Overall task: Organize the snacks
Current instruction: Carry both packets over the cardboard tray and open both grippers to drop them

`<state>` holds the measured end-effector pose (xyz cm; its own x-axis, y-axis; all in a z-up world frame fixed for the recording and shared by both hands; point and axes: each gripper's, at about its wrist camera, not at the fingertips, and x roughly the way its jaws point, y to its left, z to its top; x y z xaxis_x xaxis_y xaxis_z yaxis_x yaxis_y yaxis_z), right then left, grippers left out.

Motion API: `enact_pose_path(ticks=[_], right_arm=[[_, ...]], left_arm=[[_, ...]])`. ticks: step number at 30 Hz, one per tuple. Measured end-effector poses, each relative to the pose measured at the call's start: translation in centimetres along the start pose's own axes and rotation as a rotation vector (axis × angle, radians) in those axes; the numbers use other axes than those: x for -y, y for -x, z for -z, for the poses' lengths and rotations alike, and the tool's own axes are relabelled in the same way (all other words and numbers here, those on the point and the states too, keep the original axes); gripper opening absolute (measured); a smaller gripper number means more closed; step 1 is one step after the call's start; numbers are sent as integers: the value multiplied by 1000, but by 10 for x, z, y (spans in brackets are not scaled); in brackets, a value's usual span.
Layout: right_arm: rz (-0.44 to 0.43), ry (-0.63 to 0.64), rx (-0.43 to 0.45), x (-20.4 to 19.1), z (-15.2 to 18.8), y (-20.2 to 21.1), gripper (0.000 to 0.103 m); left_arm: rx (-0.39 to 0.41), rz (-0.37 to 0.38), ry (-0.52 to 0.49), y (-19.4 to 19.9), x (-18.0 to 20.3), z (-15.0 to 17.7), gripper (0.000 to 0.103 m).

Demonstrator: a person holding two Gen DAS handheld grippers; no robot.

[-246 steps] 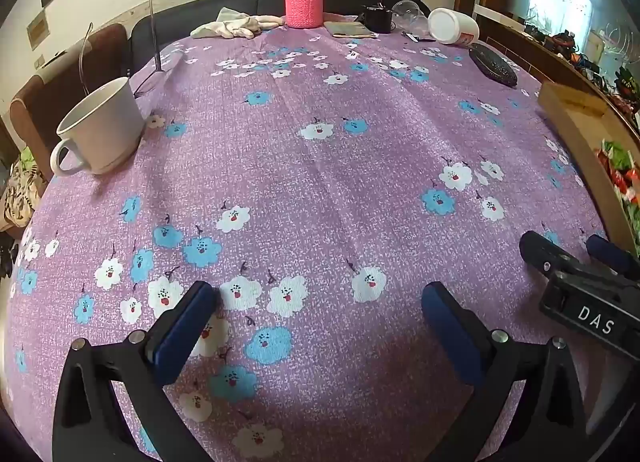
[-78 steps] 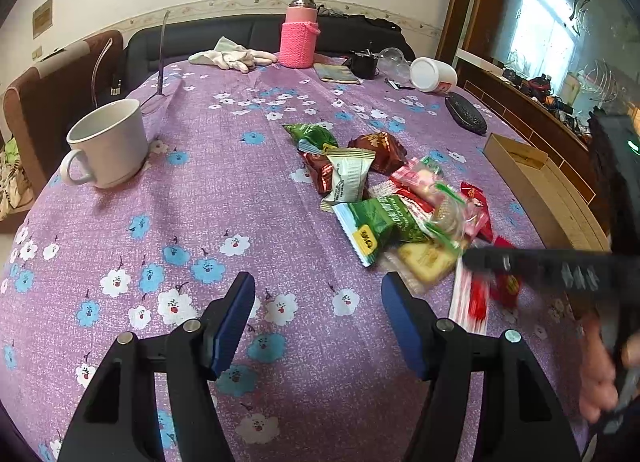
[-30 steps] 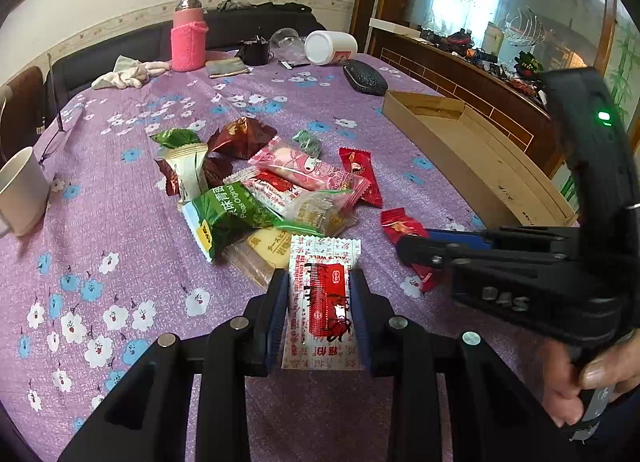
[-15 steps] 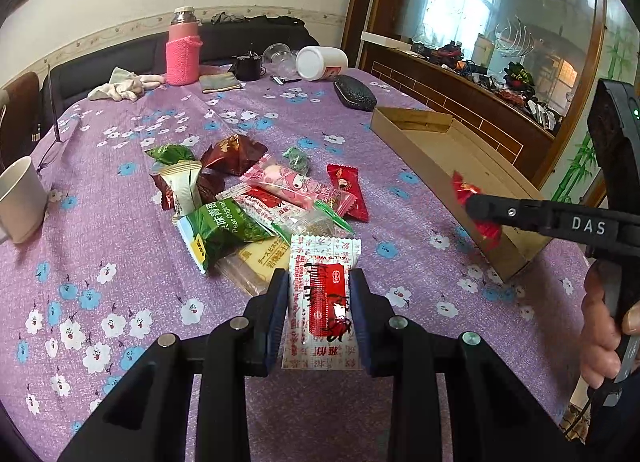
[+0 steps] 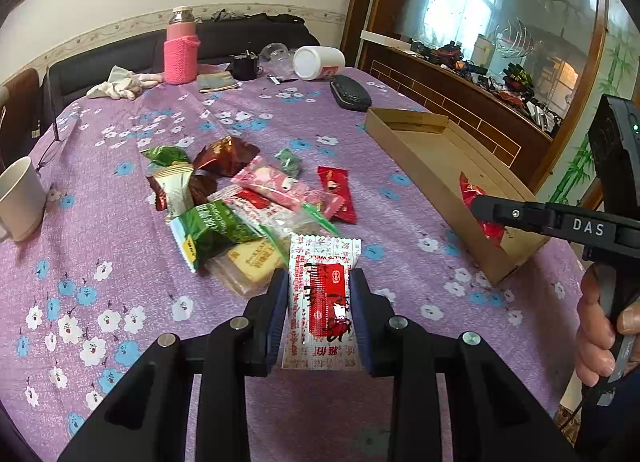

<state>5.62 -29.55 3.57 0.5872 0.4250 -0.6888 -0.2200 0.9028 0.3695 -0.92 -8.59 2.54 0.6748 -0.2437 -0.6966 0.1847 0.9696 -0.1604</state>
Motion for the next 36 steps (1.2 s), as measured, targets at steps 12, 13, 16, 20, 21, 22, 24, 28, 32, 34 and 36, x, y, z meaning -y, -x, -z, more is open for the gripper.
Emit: enact_pose_path(ticks=[12,13,16,20,21,22,24,28,32,34,36], right_arm=[[-29,-91,35,41,-13,16,20],[-36,-109,35,48,-16,16,20],[-38,-151,43,66,-28,17,20],[-4,-182,54,86,-52,11,20],[5,-188,55,90,-57,9,20],[17,-203,57,97,-64,5,20],[34,-230,54,109,-77,-3,20],[90,-277,48,134,-98,-19,20],[121,-321,25,157,-103,-31,20],[148,-330,21,165,-101,-33,20],[159,-340,12,172,-100,-36,20]], left_arm=[[-29,44,-41,-11,43,-32,30],[-32,51,-46,-15,49,-38,30],[-40,75,-58,-26,66,-53,30],[-52,103,-75,-50,95,-82,30],[-62,118,-74,-58,101,-89,30],[-71,127,-71,-65,107,-95,30],[-83,138,-67,-81,119,-106,30],[-115,129,-80,-118,141,-123,30],[-161,114,-72,-154,153,-129,30],[-184,111,-71,-168,158,-129,30],[-198,109,-79,-176,163,-127,30]])
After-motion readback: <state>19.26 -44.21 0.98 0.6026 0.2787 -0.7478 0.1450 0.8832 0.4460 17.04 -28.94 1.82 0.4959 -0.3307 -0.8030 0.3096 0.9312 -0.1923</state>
